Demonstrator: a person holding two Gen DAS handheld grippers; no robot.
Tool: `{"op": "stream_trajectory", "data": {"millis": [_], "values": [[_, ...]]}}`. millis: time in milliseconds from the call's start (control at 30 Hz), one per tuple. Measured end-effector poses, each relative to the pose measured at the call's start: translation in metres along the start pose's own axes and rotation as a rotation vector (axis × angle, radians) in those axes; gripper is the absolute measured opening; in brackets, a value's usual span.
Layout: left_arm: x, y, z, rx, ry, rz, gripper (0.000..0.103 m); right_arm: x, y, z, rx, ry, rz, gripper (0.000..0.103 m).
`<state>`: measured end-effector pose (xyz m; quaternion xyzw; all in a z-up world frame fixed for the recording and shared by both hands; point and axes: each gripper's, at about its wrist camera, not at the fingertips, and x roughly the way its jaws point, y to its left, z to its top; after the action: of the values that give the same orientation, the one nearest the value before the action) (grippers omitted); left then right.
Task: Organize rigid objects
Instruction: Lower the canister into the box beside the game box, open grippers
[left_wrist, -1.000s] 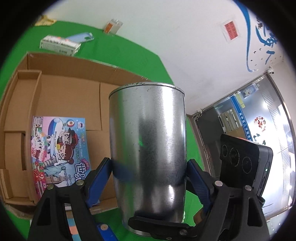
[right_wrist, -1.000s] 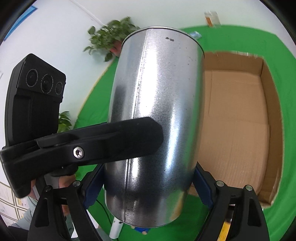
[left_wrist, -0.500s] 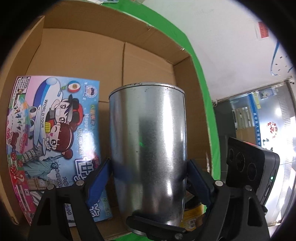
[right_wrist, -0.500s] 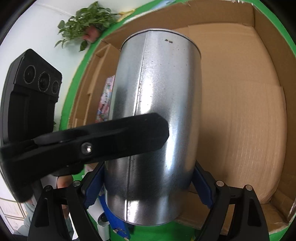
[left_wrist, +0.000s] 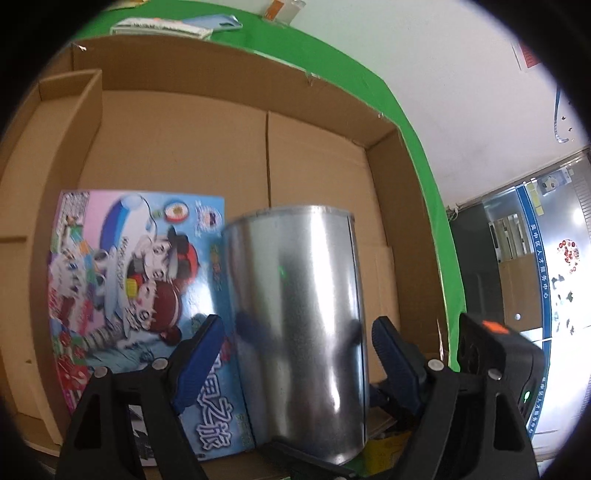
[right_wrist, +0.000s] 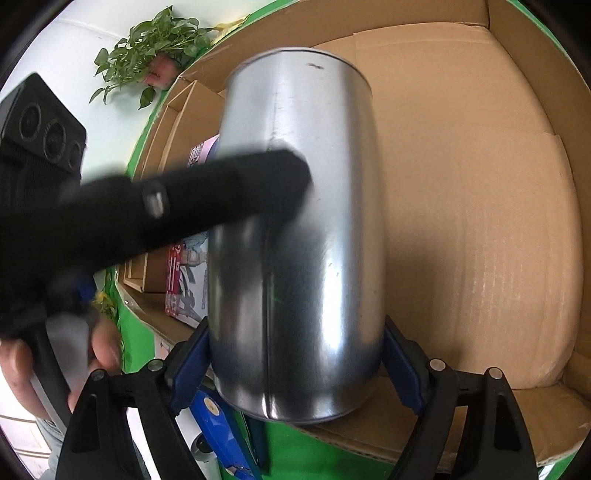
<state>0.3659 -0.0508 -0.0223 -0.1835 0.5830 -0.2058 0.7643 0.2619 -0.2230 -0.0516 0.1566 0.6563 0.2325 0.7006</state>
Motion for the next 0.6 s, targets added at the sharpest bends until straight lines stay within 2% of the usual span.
{"op": "stream_trajectory", "data": {"millis": [100, 167, 267, 367, 433, 467, 533, 600], "values": [[0.005, 0.003, 0.002, 0.014, 0.011, 0.006, 0.082, -0.002, 0.003, -0.001, -0.010, -0.013, -0.050, 0.085], [0.008, 0.010, 0.002, 0.007, 0.014, -0.021, 0.082, -0.005, 0.007, -0.002, -0.012, -0.013, -0.084, 0.085], [0.011, 0.013, 0.002, -0.005, 0.028, -0.064, 0.074, -0.018, 0.012, -0.004, -0.009, -0.029, -0.065, 0.085], [0.009, 0.013, 0.002, 0.003, 0.027, -0.063, 0.073, -0.043, 0.015, -0.011, -0.040, -0.059, -0.032, 0.085], [0.007, 0.014, 0.001, 0.006, 0.027, -0.057, 0.072, -0.053, 0.012, -0.013, -0.072, -0.083, -0.031, 0.075], [0.008, 0.011, 0.002, 0.008, 0.025, -0.052, 0.072, -0.051, 0.013, -0.010, -0.064, -0.083, -0.028, 0.062], [0.004, 0.009, 0.000, 0.015, 0.017, -0.036, 0.070, -0.046, 0.010, -0.009, -0.033, -0.071, 0.016, 0.064], [-0.005, 0.004, -0.007, 0.040, -0.003, -0.032, 0.070, -0.049, 0.004, -0.006, -0.040, -0.089, 0.008, 0.064]]}}
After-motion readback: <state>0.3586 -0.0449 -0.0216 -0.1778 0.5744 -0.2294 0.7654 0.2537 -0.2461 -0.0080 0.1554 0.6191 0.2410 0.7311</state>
